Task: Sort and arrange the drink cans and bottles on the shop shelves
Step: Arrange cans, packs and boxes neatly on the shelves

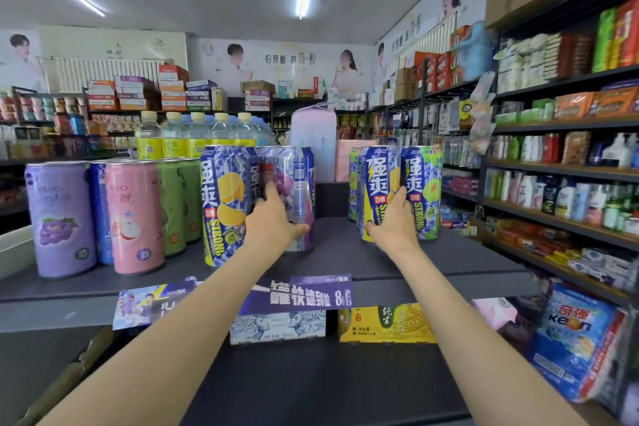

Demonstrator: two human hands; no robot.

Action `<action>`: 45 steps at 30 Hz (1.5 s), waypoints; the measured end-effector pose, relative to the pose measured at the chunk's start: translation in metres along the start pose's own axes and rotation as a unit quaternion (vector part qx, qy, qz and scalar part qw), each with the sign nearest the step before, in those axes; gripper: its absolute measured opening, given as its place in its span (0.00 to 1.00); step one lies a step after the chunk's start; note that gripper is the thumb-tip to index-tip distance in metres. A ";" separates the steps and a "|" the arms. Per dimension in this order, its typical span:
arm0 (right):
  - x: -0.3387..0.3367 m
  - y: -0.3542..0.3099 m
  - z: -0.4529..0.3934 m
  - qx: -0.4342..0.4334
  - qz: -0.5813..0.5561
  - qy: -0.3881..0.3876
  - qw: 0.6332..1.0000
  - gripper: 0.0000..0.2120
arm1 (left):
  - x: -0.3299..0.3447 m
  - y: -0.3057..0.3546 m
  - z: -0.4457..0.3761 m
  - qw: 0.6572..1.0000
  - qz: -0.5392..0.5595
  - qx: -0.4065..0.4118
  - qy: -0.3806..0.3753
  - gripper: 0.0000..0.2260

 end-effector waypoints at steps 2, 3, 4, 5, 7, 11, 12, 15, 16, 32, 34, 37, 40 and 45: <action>-0.001 0.001 0.001 0.001 0.028 0.014 1.000 0.46 | 0.002 0.004 -0.002 1.000 0.012 -0.003 -0.010 0.45; -0.003 0.002 0.001 0.003 0.041 0.027 0.999 0.45 | 0.003 0.006 -0.002 1.000 0.016 -0.002 -0.012 0.45; -0.005 0.002 0.002 0.002 0.049 0.039 0.998 0.45 | 0.004 0.008 -0.002 1.000 0.020 -0.001 -0.014 0.44; -0.006 0.002 0.003 -0.001 0.052 0.048 0.998 0.44 | 0.006 0.011 -0.003 1.000 0.023 0.000 -0.016 0.44; -0.007 0.001 0.003 -0.009 0.047 0.050 0.998 0.42 | 0.009 0.014 -0.004 0.999 0.027 0.002 -0.021 0.44; -0.006 0.003 0.002 -0.012 0.036 0.042 0.998 0.42 | 0.012 0.022 -0.003 0.999 0.026 0.008 -0.025 0.43; -0.005 0.003 0.002 -0.013 0.039 0.043 0.998 0.42 | 0.013 0.023 -0.003 0.999 0.024 0.009 -0.026 0.43; -0.002 0.003 0.000 -0.010 0.045 0.032 0.998 0.42 | 0.015 0.025 -0.005 0.999 0.024 0.009 -0.035 0.43; -0.001 0.003 0.001 -0.009 0.045 0.028 0.999 0.42 | 0.017 0.026 -0.007 0.999 0.027 0.009 -0.038 0.43; -0.024 -0.010 -0.013 -0.187 0.108 0.079 0.973 0.50 | 0.071 0.047 -0.061 0.998 0.066 0.017 -0.017 0.34; -0.024 -0.006 -0.017 -0.201 0.087 0.071 0.973 0.50 | 0.080 0.049 -0.072 0.996 0.082 0.019 -0.021 0.36; -0.022 -0.005 -0.018 -0.217 0.081 0.078 0.970 0.49 | 0.089 0.050 -0.085 0.994 0.105 0.017 -0.028 0.37; -0.022 -0.005 -0.017 -0.223 0.081 0.089 0.967 0.49 | 0.093 0.052 -0.093 0.994 0.101 -0.002 -0.044 0.40; -0.020 -0.003 -0.019 -0.226 0.078 0.097 0.966 0.49 | 0.092 0.056 -0.098 0.996 0.063 -0.046 -0.039 0.44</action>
Point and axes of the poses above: each hand's wrist, its own z-axis away from the middle knuckle, its own x-axis out of the palm, y = z × x, the point moved 6 cm from there along -z, towards the middle knuckle, and after that the axes turned 1 degree about x, right-handed, at the moved point
